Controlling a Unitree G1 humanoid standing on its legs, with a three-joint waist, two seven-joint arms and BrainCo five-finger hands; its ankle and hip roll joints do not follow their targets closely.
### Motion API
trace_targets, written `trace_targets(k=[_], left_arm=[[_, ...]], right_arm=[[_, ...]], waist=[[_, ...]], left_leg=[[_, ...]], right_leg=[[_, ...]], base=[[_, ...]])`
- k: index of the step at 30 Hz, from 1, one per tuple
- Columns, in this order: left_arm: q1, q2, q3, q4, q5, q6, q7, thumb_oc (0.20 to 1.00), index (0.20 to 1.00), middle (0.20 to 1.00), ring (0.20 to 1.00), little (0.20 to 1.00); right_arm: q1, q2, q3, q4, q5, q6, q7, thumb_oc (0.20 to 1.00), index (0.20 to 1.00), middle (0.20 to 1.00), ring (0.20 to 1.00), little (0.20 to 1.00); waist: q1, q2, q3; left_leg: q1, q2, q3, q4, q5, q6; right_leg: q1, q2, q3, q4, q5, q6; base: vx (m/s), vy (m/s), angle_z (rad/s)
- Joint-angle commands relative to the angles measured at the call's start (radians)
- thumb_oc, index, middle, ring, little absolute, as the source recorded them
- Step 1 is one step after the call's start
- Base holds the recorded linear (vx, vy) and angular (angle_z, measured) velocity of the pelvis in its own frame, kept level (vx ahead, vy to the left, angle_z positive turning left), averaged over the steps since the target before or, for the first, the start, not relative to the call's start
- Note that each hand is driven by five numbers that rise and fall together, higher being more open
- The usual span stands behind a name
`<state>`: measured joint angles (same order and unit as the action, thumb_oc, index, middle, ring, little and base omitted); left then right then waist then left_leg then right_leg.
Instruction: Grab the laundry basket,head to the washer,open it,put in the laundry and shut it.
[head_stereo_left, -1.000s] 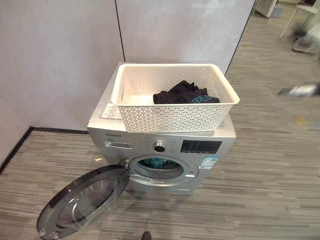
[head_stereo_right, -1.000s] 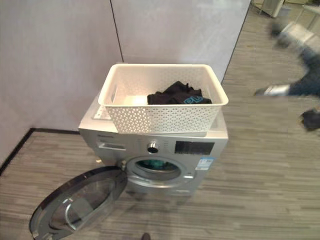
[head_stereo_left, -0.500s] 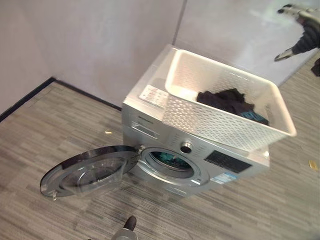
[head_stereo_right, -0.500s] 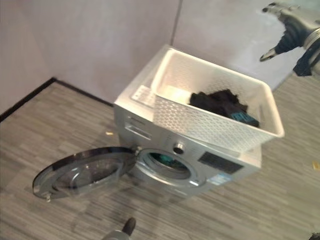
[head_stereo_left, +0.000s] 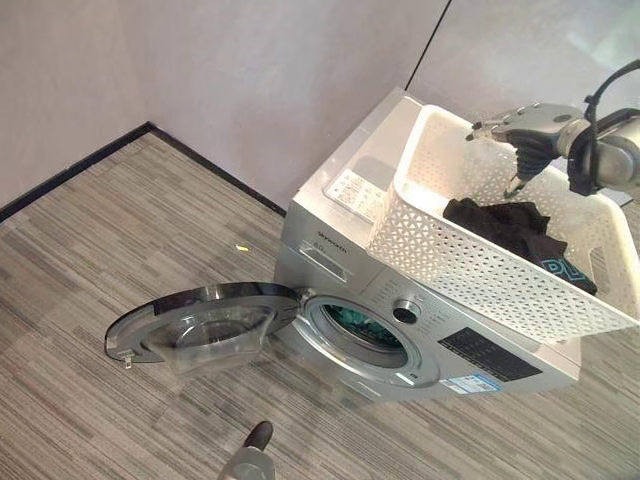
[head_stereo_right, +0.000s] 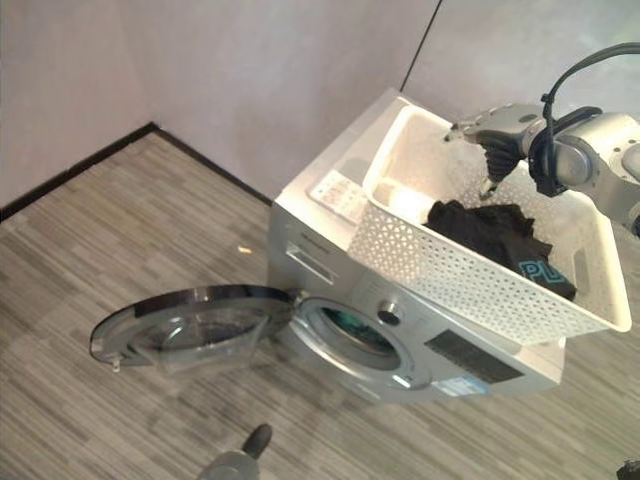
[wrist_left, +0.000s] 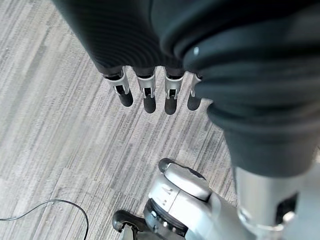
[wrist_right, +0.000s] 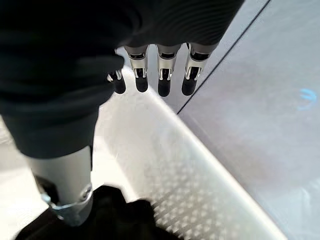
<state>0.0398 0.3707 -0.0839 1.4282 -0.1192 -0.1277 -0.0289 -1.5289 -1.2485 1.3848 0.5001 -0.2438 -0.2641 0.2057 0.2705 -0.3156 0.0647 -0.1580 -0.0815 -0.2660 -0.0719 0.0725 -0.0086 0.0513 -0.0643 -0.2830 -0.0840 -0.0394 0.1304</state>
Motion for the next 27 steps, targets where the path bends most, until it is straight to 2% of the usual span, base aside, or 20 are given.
trace_targets(k=[1, 4, 7, 9, 11, 15, 27], left_arm=[[0.033, 0.04, 0.052, 0.018, -0.022, 0.007, -0.025, 1.0, 1.0, 1.0, 1.0, 1.0], [0.03, 0.037, 0.055, 0.016, -0.016, 0.008, -0.029, 1.0, 1.0, 1.0, 1.0, 1.0], [0.026, 0.016, 0.052, 0.012, -0.012, 0.008, -0.031, 1.0, 1.0, 1.0, 1.0, 1.0], [0.024, -0.002, 0.047, 0.011, -0.006, 0.008, -0.027, 1.0, 1.0, 1.0, 1.0, 1.0], [0.02, -0.002, 0.042, 0.012, -0.001, 0.007, -0.022, 1.0, 1.0, 1.0, 1.0, 1.0], [0.005, -0.022, 0.012, 0.008, 0.012, 0.005, -0.011, 1.0, 1.0, 1.0, 1.0, 1.0], [-0.002, -0.04, -0.007, 0.013, 0.006, 0.005, 0.005, 1.0, 1.0, 1.0, 1.0, 1.0]], right_arm=[[-0.063, -0.038, 0.015, 0.036, -0.009, 0.02, 0.022, 1.0, 1.0, 1.0, 1.0, 1.0], [-0.041, -0.067, 0.015, -0.019, -0.015, 0.019, 0.038, 1.0, 1.0, 1.0, 1.0, 1.0], [-0.007, -0.08, 0.015, -0.018, -0.045, 0.018, 0.02, 1.0, 1.0, 1.0, 1.0, 1.0], [0.031, -0.076, -0.006, 0.004, -0.087, 0.022, -0.012, 1.0, 1.0, 1.0, 1.0, 1.0], [0.079, -0.073, -0.057, 0.025, -0.128, 0.029, -0.039, 1.0, 1.0, 1.0, 1.0, 1.0], [0.113, -0.058, -0.085, 0.079, -0.247, 0.036, -0.093, 1.0, 1.0, 1.0, 1.0, 1.0], [0.129, -0.016, -0.118, 0.086, -0.303, 0.055, -0.108, 1.0, 1.0, 1.0, 1.0, 1.0]], waist=[[0.016, -0.023, -0.049], [0.009, -0.022, -0.049], [0.006, 0.001, -0.045], [0.003, 0.022, -0.039], [0.001, 0.026, -0.035], [-0.006, 0.044, -0.023], [-0.013, 0.079, -0.017]], left_leg=[[0.021, 0.075, 0.003, 0.007, -0.043, -0.03], [0.023, 0.079, 0.007, 0.006, -0.044, -0.031], [0.024, 0.081, 0.009, 0.006, -0.045, -0.031], [0.023, 0.082, 0.01, 0.006, -0.045, -0.032], [0.022, 0.084, 0.011, 0.006, -0.044, -0.031], [0.011, 0.085, 0.013, 0.003, -0.039, -0.03], [-0.01, 0.074, 0.012, 0.003, -0.03, -0.026]], right_leg=[[-0.064, -0.123, 0.02, 0.061, 0.097, 0.063], [-0.064, -0.117, 0.024, 0.059, 0.091, 0.06], [-0.064, -0.114, 0.025, 0.058, 0.085, 0.058], [-0.067, -0.112, 0.028, 0.056, 0.084, 0.057], [-0.07, -0.111, 0.031, 0.054, 0.083, 0.057], [-0.082, -0.112, 0.035, 0.047, 0.088, 0.057], [-0.093, -0.125, 0.035, 0.037, 0.1, 0.06]], base=[[0.01, -0.018, -0.06], [0.01, -0.014, -0.03], [0.0, -0.011, -0.05], [-0.02, -0.019, -0.05], [-0.02, -0.022, -0.11], [-0.03, -0.017, -0.12], [0.0, -0.001, 0.0]])
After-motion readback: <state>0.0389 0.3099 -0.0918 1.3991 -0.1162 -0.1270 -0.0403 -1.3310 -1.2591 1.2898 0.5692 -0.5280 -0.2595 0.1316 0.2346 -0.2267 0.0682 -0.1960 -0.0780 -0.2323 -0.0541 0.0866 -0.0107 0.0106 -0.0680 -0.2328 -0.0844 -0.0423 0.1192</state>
